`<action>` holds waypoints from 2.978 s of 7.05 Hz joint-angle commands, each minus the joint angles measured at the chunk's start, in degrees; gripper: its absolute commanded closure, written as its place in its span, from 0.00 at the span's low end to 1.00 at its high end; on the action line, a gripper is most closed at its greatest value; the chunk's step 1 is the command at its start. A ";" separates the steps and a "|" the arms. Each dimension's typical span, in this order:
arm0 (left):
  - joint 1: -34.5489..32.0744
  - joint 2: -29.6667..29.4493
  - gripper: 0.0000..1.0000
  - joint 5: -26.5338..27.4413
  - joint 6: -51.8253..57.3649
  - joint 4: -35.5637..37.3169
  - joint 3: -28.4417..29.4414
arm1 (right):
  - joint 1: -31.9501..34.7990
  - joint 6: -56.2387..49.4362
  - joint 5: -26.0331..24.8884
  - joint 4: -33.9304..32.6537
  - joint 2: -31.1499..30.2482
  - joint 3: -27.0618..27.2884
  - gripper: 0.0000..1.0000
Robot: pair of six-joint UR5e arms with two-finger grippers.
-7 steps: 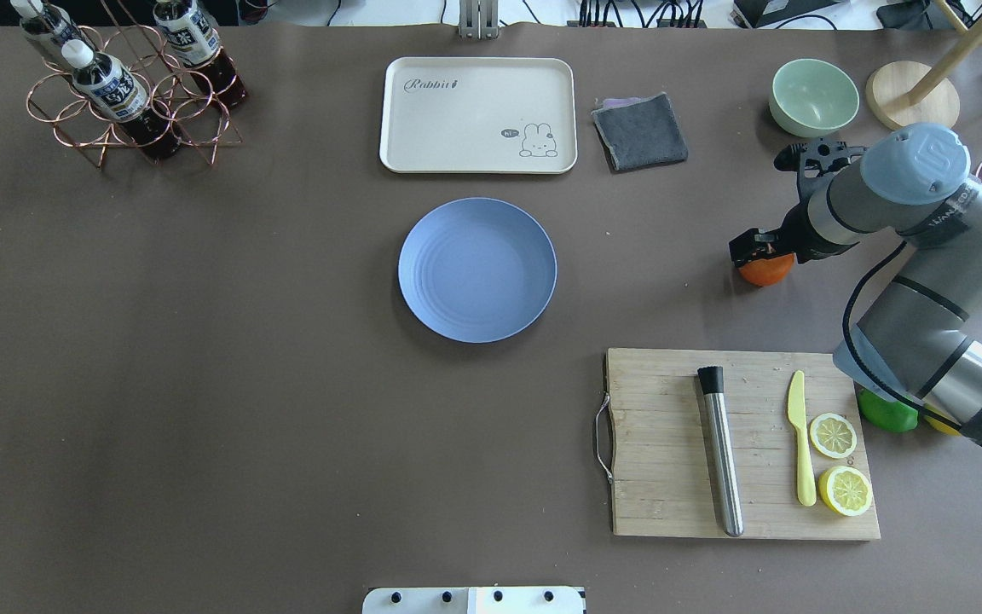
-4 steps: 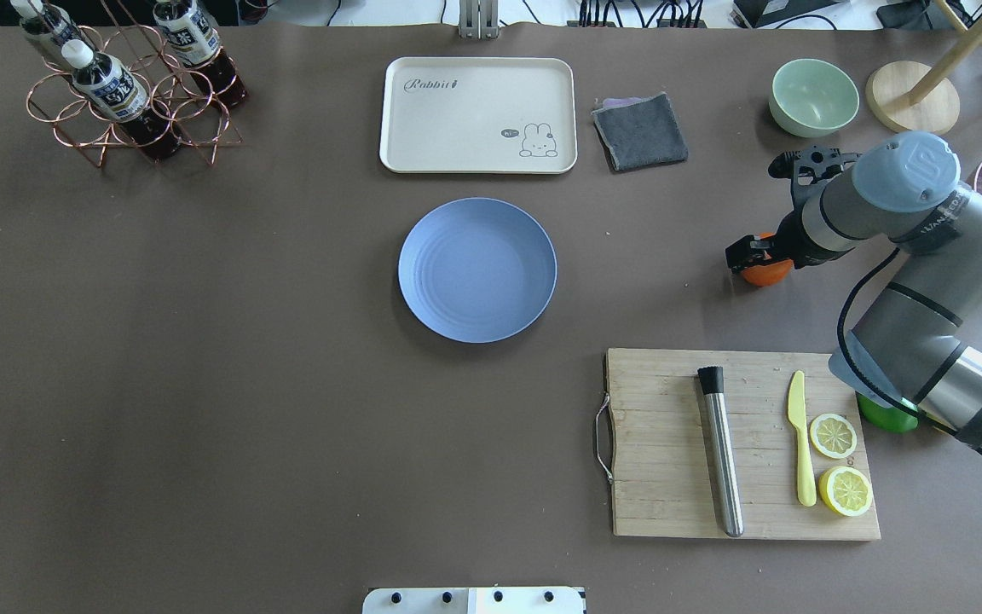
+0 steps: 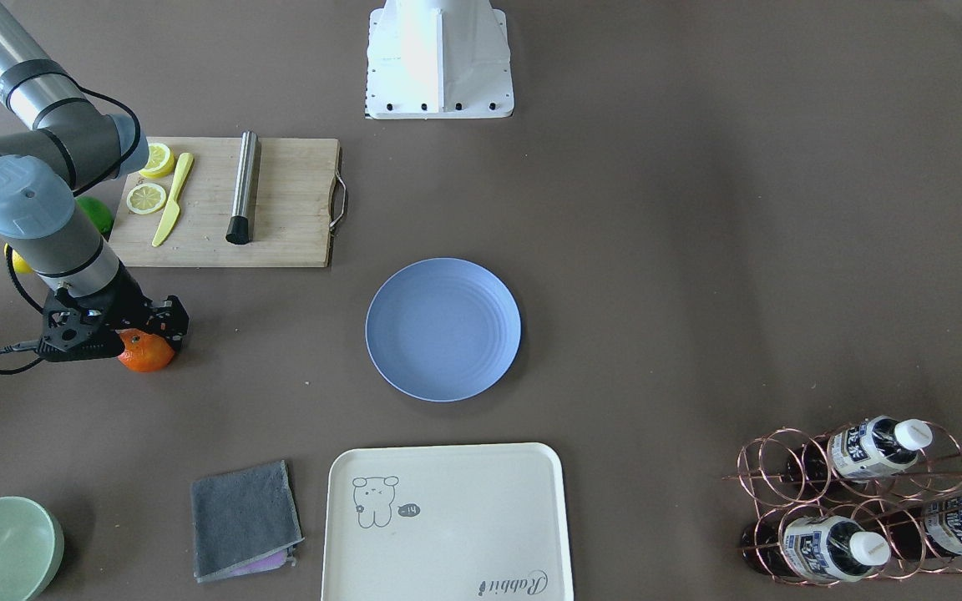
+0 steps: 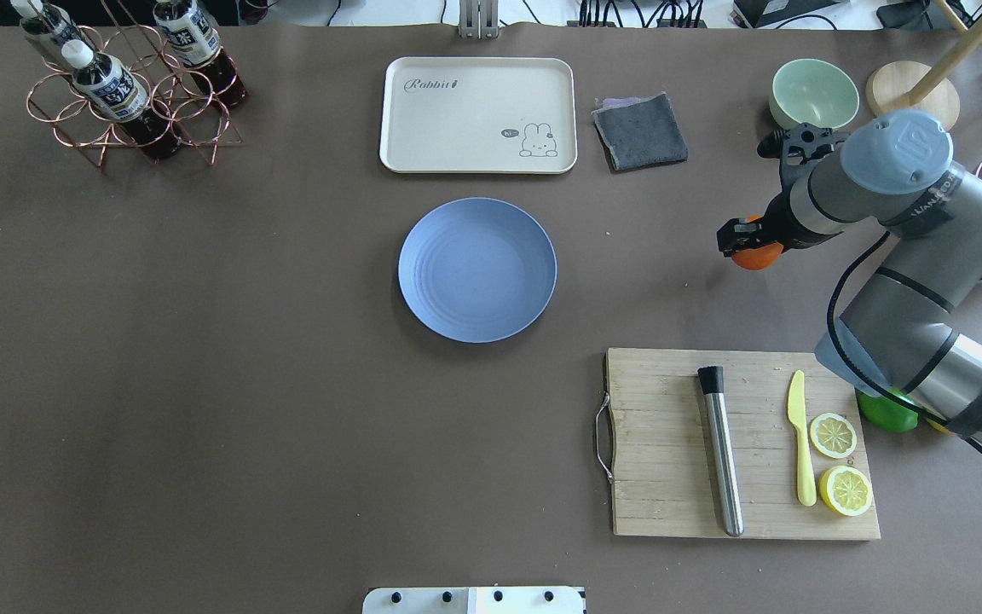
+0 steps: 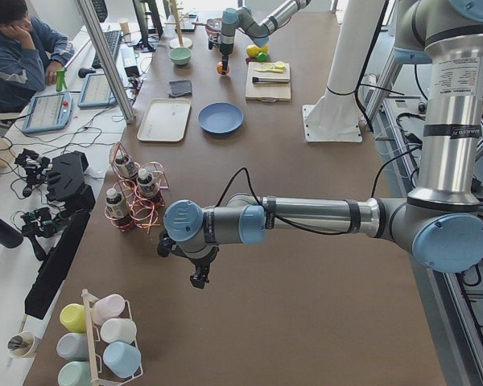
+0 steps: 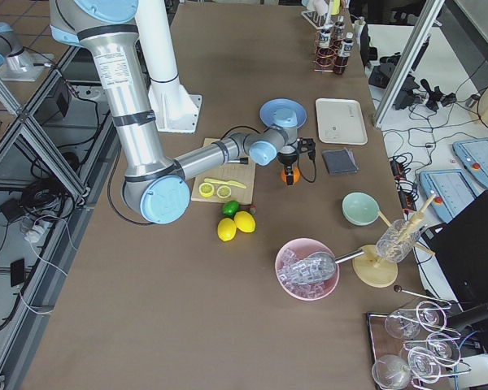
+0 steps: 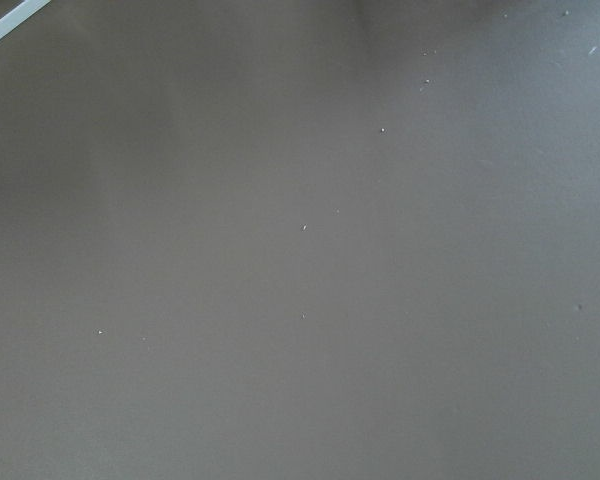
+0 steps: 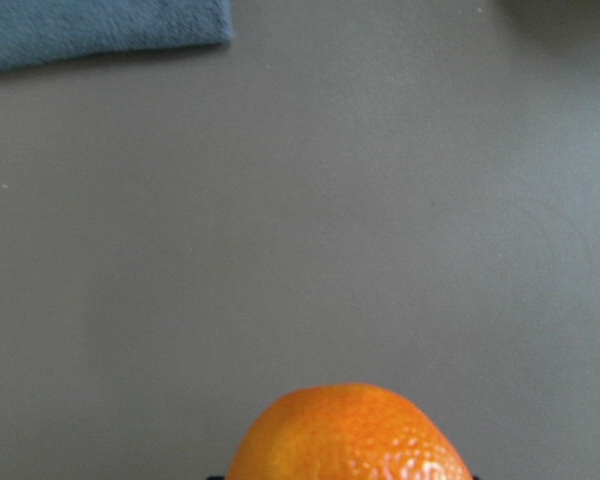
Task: Pick orange to plate
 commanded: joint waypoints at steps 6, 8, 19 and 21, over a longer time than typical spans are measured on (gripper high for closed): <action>0.03 0.00 0.02 0.00 0.00 0.00 -0.09 | -15.25 37.53 -10.10 -14.31 32.90 -14.22 1.00; 0.03 -0.09 0.02 0.00 0.00 0.00 0.00 | -16.67 39.84 -12.05 -14.31 36.34 -19.58 1.00; 0.03 0.17 0.02 0.26 0.09 0.26 0.35 | -9.69 30.31 -2.64 -12.45 33.75 -18.24 0.00; 0.03 0.26 0.02 0.70 0.00 0.35 0.53 | -0.38 13.75 2.95 -18.25 21.14 -3.60 0.00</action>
